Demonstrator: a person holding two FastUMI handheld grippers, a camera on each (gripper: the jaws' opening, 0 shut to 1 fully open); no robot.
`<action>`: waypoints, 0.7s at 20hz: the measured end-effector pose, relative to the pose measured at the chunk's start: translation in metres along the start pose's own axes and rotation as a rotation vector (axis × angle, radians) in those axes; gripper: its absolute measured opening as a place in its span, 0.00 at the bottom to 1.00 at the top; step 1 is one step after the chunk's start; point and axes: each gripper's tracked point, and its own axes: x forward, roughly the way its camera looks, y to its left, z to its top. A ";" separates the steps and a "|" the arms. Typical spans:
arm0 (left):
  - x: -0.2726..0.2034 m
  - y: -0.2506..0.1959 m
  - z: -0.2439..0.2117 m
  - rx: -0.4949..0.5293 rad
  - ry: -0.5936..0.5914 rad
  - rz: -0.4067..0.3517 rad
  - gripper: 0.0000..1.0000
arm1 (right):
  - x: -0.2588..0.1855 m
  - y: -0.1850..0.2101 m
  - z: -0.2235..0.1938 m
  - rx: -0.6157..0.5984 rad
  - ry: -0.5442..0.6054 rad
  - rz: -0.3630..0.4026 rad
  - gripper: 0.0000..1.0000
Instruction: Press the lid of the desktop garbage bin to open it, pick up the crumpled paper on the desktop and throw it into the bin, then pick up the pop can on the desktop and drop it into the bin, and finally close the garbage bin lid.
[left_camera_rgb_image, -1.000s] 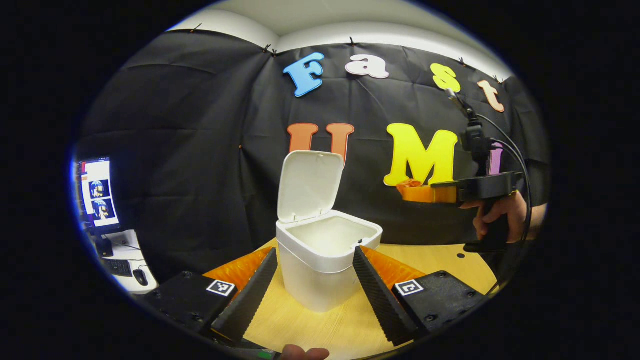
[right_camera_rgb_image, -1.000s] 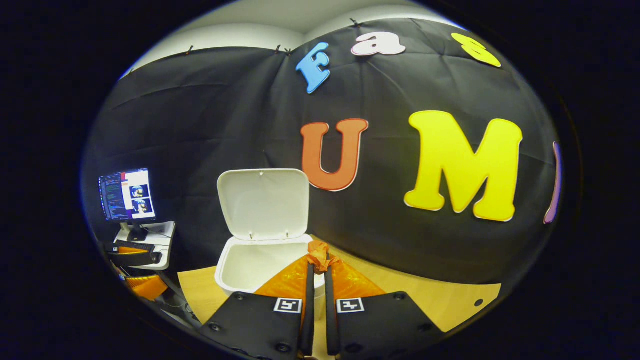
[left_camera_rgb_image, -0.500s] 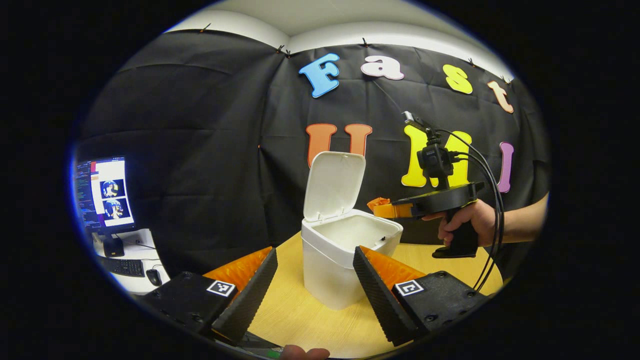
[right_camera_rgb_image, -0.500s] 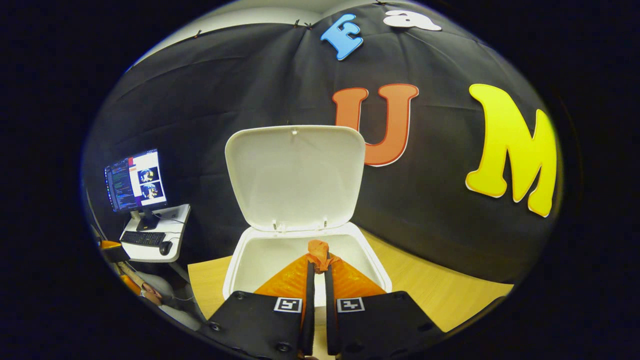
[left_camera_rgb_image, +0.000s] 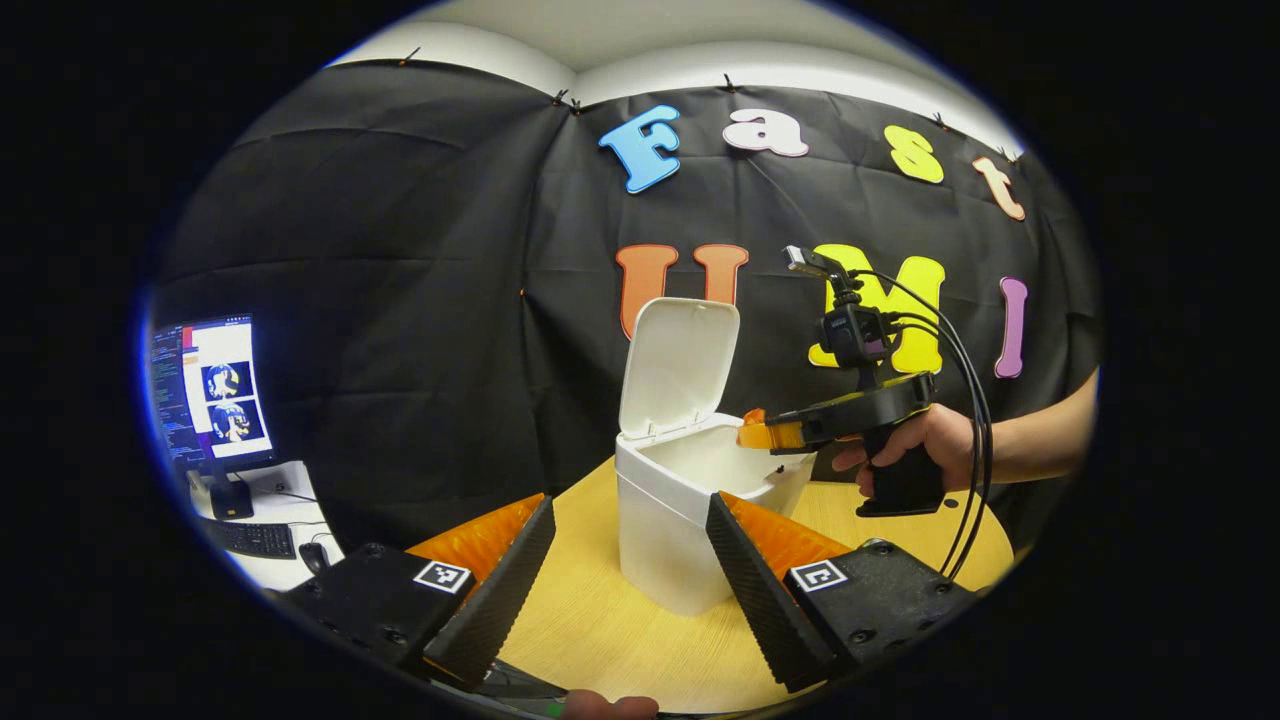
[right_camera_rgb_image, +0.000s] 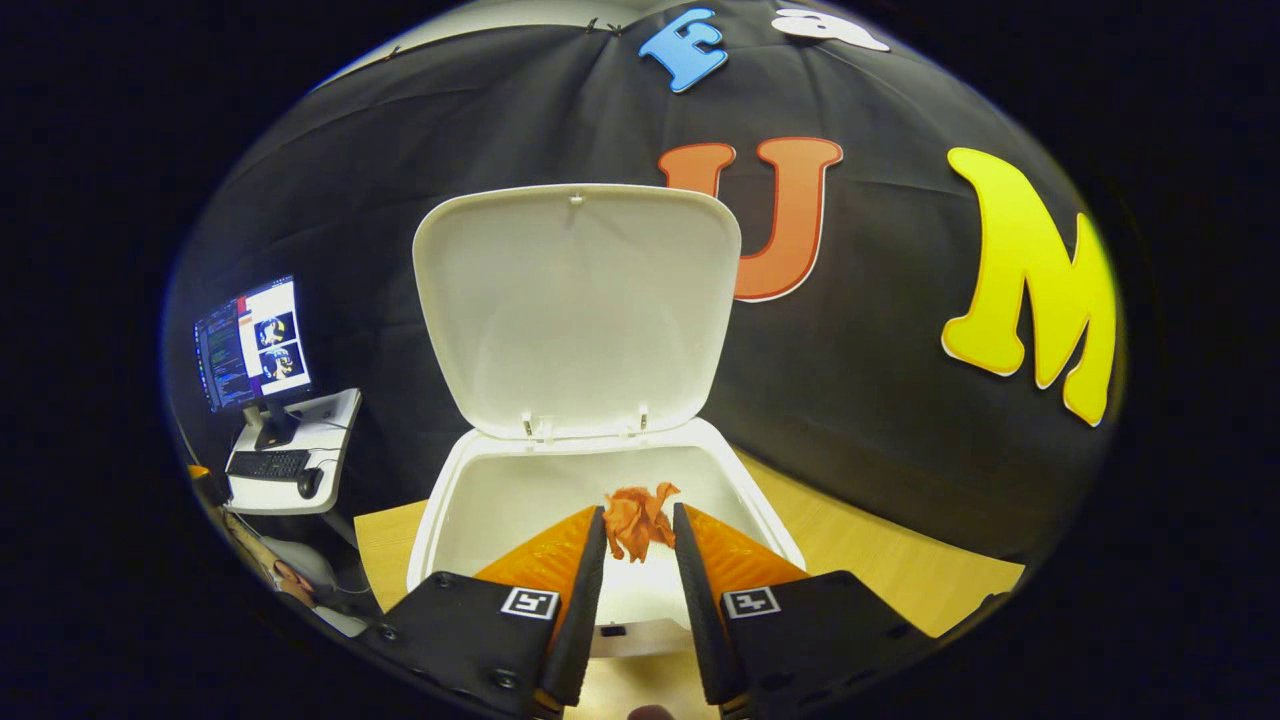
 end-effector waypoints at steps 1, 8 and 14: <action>0.001 -0.001 -0.001 -0.001 -0.002 -0.008 1.00 | -0.001 -0.001 0.000 0.008 0.001 -0.003 0.46; 0.014 -0.044 -0.005 0.013 -0.016 -0.181 1.00 | -0.038 -0.005 0.019 0.030 -0.077 -0.016 0.67; 0.024 -0.096 -0.027 0.054 -0.017 -0.351 1.00 | -0.110 -0.044 0.037 0.050 -0.216 -0.124 0.82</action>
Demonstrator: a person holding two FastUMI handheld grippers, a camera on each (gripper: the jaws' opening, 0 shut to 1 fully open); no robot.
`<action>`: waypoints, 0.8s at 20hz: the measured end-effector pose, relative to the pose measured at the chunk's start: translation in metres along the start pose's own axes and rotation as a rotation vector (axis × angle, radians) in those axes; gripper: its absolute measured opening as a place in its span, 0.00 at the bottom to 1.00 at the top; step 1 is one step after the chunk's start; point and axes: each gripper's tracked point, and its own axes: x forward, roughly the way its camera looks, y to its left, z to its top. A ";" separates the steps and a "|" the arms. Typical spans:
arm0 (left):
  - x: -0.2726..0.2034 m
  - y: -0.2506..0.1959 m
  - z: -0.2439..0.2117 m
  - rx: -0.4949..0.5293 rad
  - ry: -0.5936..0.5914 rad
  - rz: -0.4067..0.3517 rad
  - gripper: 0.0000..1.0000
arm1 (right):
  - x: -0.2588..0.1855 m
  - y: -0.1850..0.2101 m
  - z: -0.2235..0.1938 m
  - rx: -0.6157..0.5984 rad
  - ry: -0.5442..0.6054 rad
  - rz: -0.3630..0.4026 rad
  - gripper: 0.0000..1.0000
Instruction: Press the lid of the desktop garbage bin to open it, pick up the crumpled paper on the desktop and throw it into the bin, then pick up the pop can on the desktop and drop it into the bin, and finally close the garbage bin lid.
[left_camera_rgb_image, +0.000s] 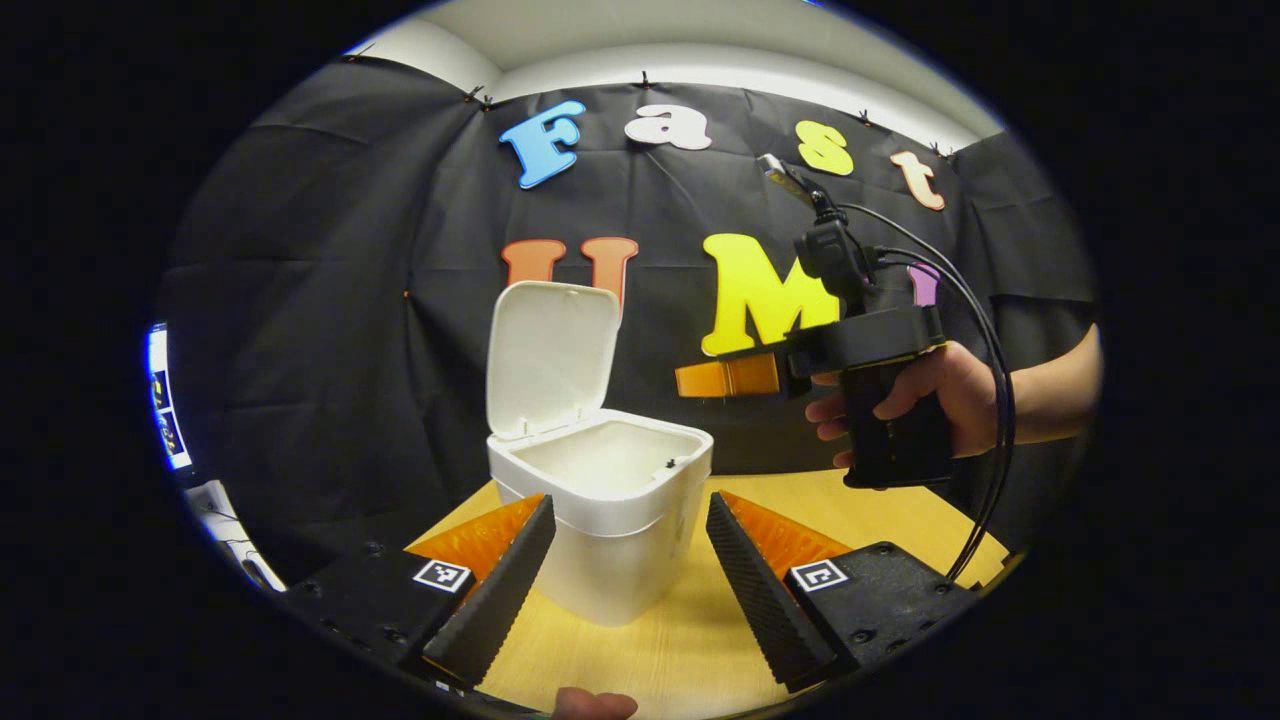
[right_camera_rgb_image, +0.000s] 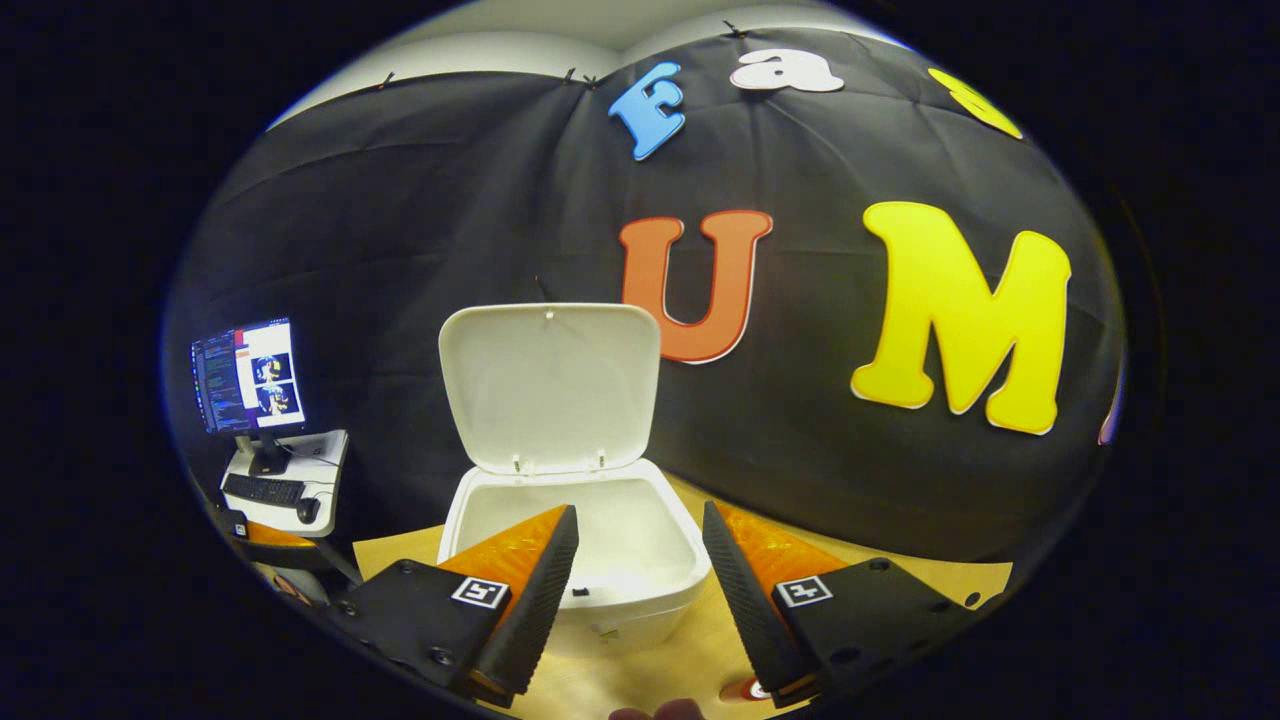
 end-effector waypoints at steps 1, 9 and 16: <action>0.005 -0.011 -0.004 0.005 0.004 -0.031 1.00 | -0.011 -0.011 0.001 0.005 -0.017 -0.027 0.85; 0.046 -0.089 -0.053 0.077 0.044 -0.251 1.00 | -0.101 -0.117 -0.026 0.021 -0.049 -0.291 0.89; 0.081 -0.141 -0.101 0.129 0.080 -0.384 1.00 | -0.169 -0.171 -0.067 0.089 -0.012 -0.450 0.91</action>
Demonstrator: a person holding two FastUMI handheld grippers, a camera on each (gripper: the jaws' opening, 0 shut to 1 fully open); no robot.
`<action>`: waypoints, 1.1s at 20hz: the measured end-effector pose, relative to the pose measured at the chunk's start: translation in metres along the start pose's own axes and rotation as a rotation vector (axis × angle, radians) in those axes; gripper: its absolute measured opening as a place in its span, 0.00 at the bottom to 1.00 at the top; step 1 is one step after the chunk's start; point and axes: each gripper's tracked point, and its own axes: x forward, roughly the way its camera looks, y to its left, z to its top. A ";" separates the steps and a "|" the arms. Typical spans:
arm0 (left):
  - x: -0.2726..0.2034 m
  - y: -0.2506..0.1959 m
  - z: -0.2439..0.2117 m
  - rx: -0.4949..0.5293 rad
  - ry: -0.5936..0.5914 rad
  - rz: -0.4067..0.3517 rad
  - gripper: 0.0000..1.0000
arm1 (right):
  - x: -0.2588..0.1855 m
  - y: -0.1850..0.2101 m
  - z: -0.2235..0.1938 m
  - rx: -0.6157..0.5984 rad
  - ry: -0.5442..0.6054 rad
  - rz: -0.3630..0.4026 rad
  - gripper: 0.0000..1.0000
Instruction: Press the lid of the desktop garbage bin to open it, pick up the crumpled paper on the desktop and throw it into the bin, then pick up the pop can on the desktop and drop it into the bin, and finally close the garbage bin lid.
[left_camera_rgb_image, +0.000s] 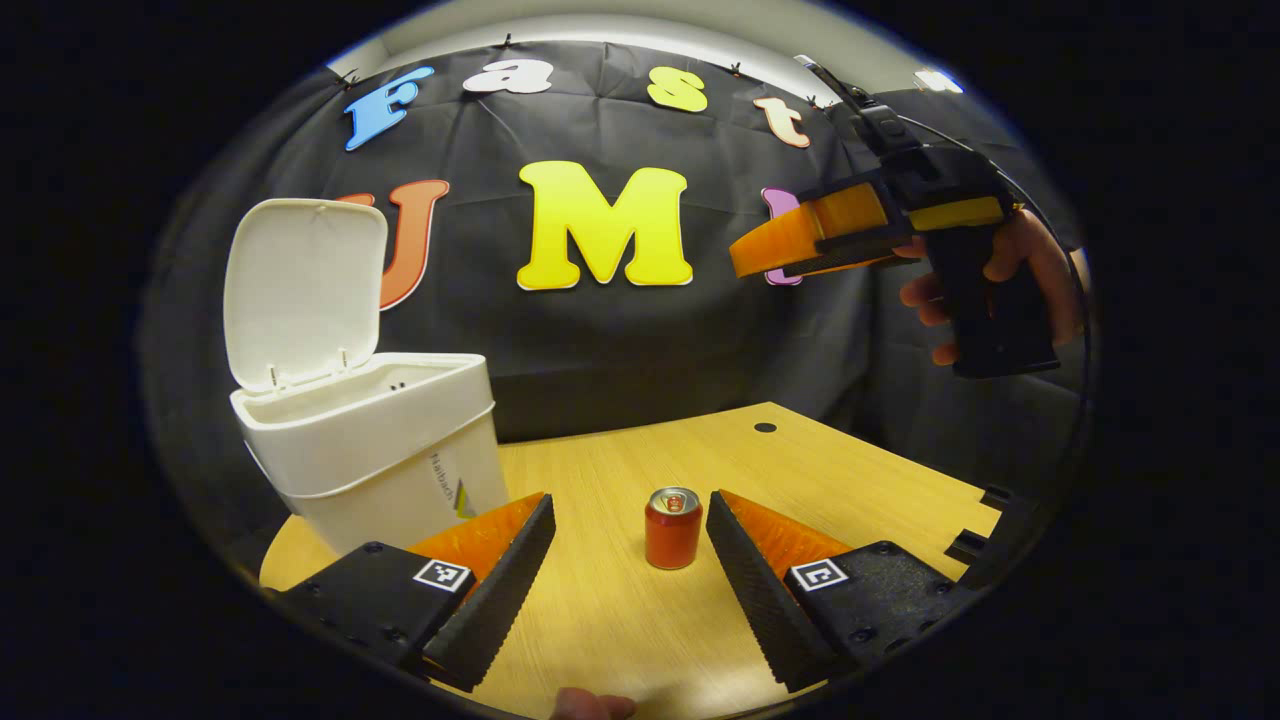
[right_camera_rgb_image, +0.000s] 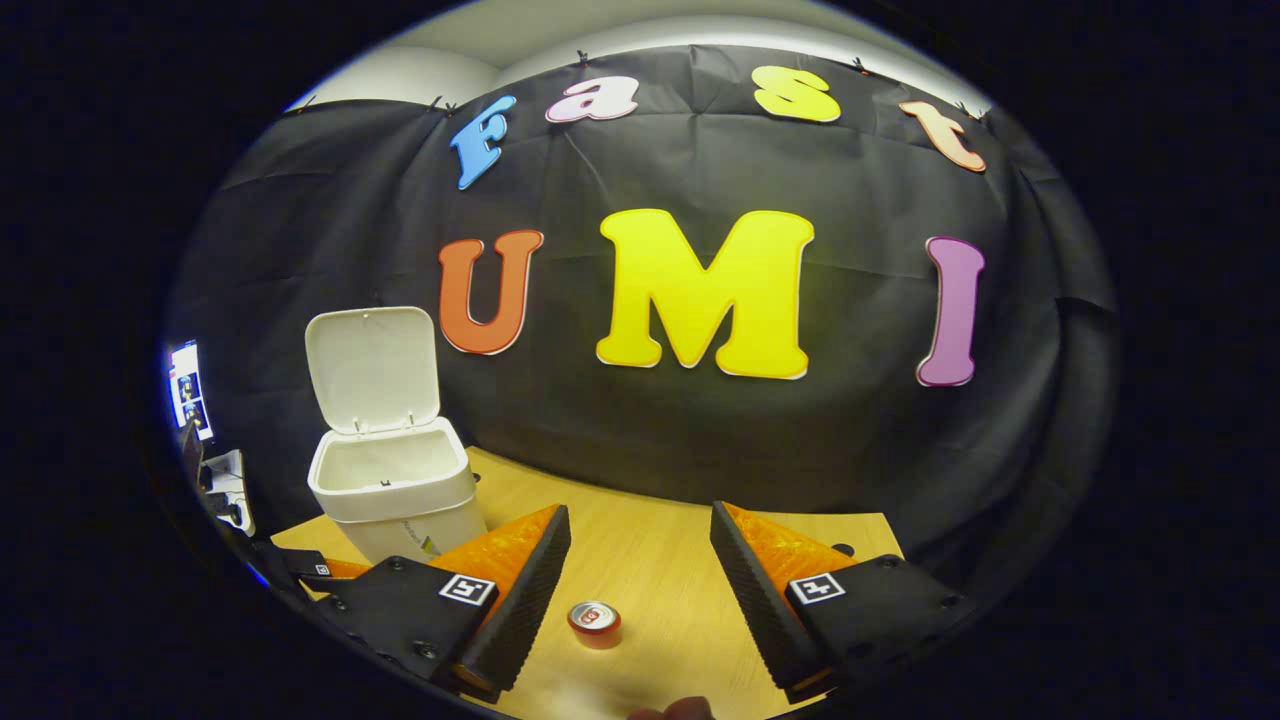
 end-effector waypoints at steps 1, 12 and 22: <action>0.010 -0.006 -0.006 0.003 0.007 -0.015 1.00 | -0.006 -0.010 -0.005 0.000 0.004 -0.019 0.91; 0.086 -0.037 -0.076 0.014 0.115 -0.096 1.00 | -0.049 -0.076 -0.052 0.015 0.073 -0.169 0.91; 0.127 -0.034 -0.113 0.027 0.155 -0.090 1.00 | -0.054 -0.087 -0.072 0.009 0.121 -0.180 0.90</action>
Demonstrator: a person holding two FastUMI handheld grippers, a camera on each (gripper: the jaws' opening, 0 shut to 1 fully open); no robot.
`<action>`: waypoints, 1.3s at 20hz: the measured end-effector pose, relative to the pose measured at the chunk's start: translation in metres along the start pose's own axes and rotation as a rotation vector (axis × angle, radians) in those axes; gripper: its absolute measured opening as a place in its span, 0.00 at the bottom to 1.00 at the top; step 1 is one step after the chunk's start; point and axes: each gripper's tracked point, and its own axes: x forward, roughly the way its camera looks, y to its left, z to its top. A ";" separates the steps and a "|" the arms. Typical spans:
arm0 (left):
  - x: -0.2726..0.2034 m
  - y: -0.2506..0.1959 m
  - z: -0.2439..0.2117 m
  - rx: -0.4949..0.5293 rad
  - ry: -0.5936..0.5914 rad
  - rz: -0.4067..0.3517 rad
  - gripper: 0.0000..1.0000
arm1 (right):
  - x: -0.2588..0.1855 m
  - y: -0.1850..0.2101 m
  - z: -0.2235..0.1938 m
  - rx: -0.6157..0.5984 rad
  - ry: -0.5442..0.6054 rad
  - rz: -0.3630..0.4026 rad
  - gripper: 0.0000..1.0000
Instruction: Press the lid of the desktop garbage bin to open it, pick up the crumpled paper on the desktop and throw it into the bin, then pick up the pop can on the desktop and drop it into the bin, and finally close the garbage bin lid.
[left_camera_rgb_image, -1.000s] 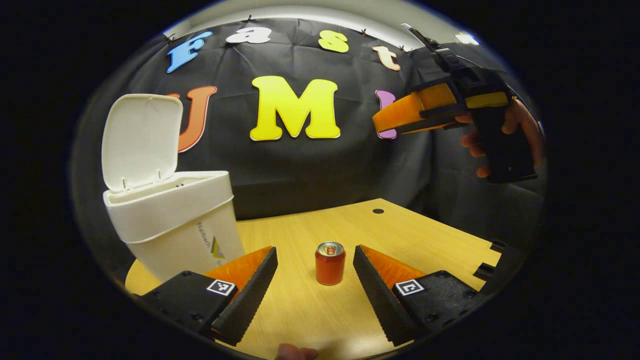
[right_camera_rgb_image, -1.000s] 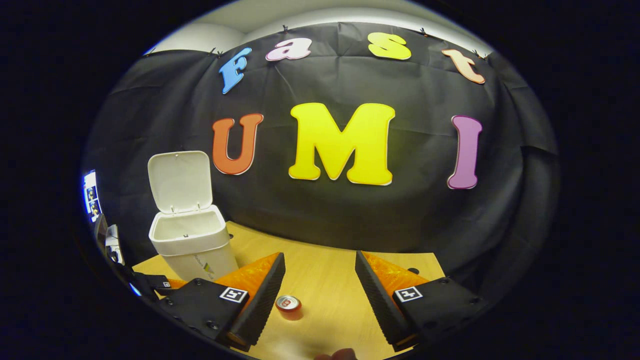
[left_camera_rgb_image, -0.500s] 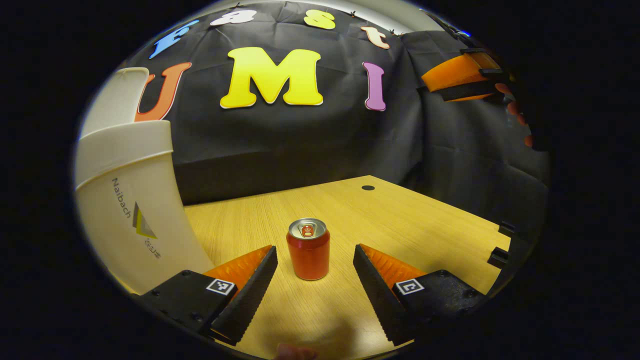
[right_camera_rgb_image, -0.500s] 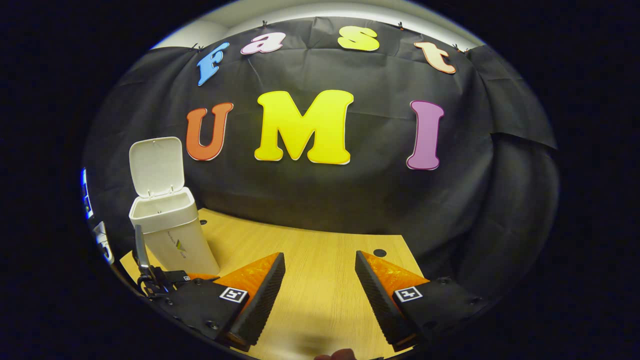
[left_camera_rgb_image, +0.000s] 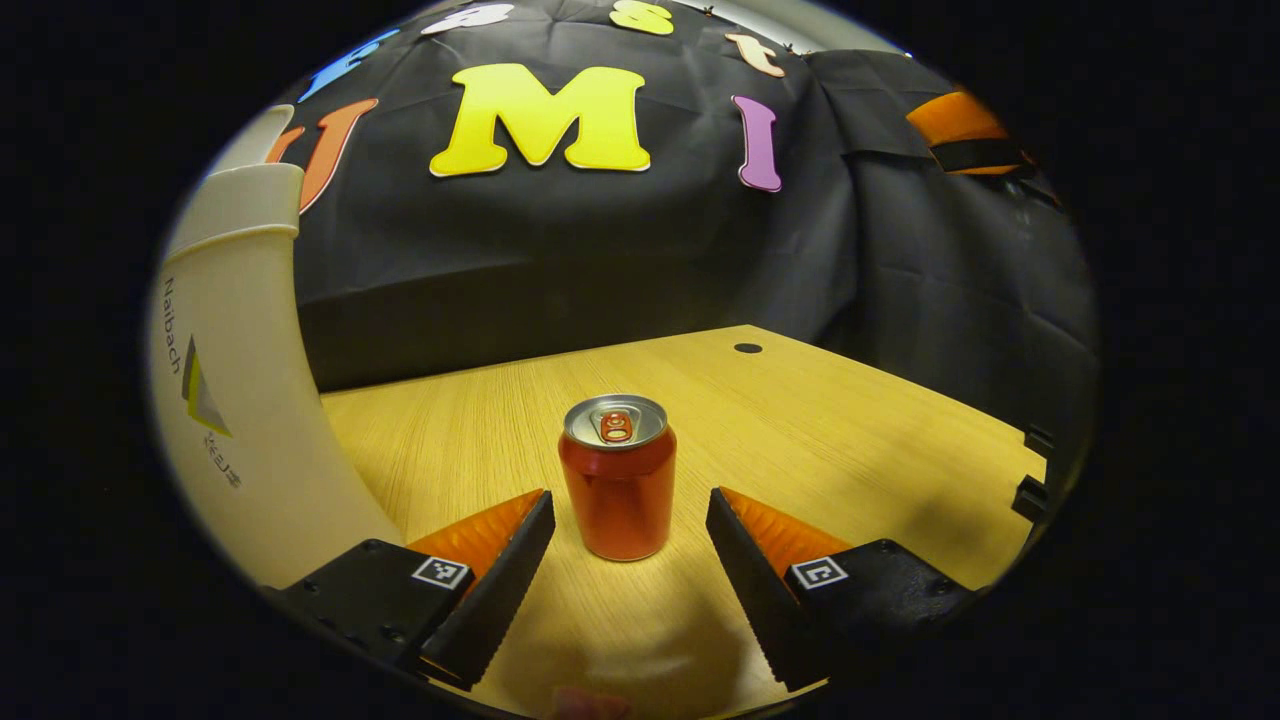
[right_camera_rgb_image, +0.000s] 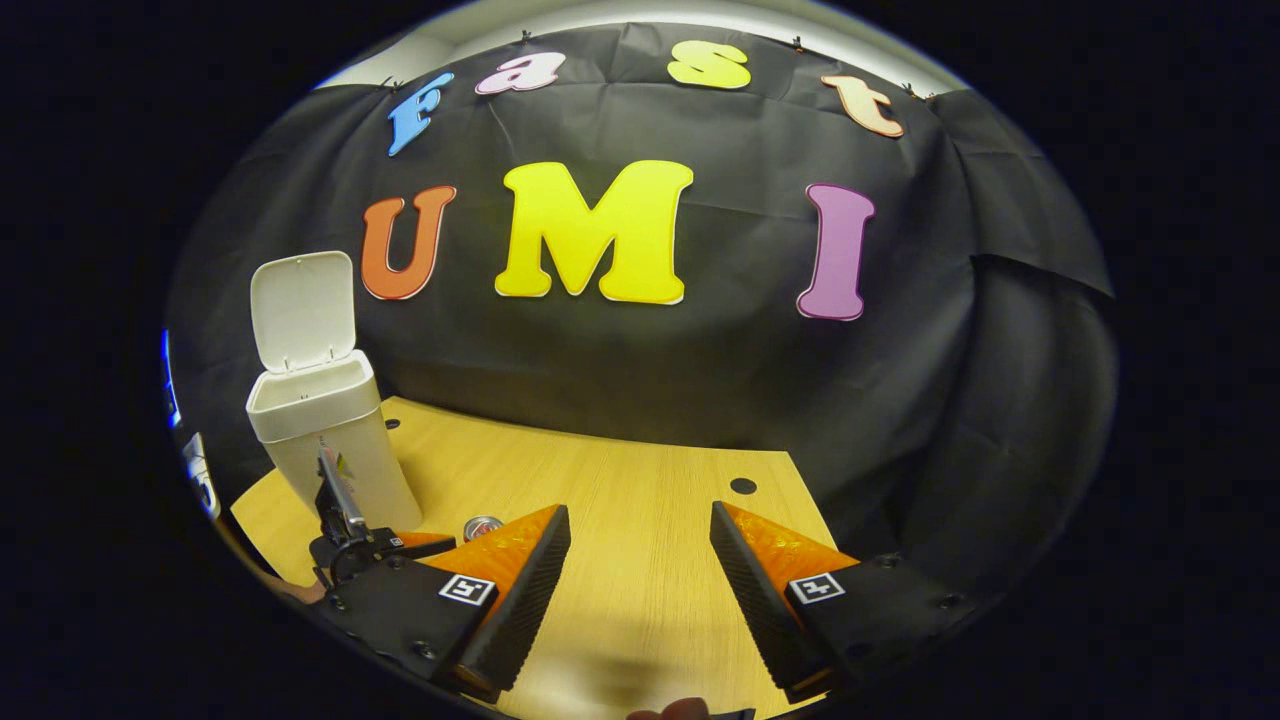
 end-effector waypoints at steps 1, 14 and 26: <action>0.002 0.001 0.001 0.004 -0.004 0.002 1.00 | 0.001 0.001 -0.001 -0.001 0.002 0.001 0.89; 0.041 0.004 -0.004 0.020 0.008 -0.018 1.00 | 0.014 0.009 -0.002 -0.029 0.032 0.016 0.90; 0.032 0.003 0.023 0.031 0.017 -0.026 0.82 | 0.001 0.005 0.010 -0.005 -0.010 0.005 0.90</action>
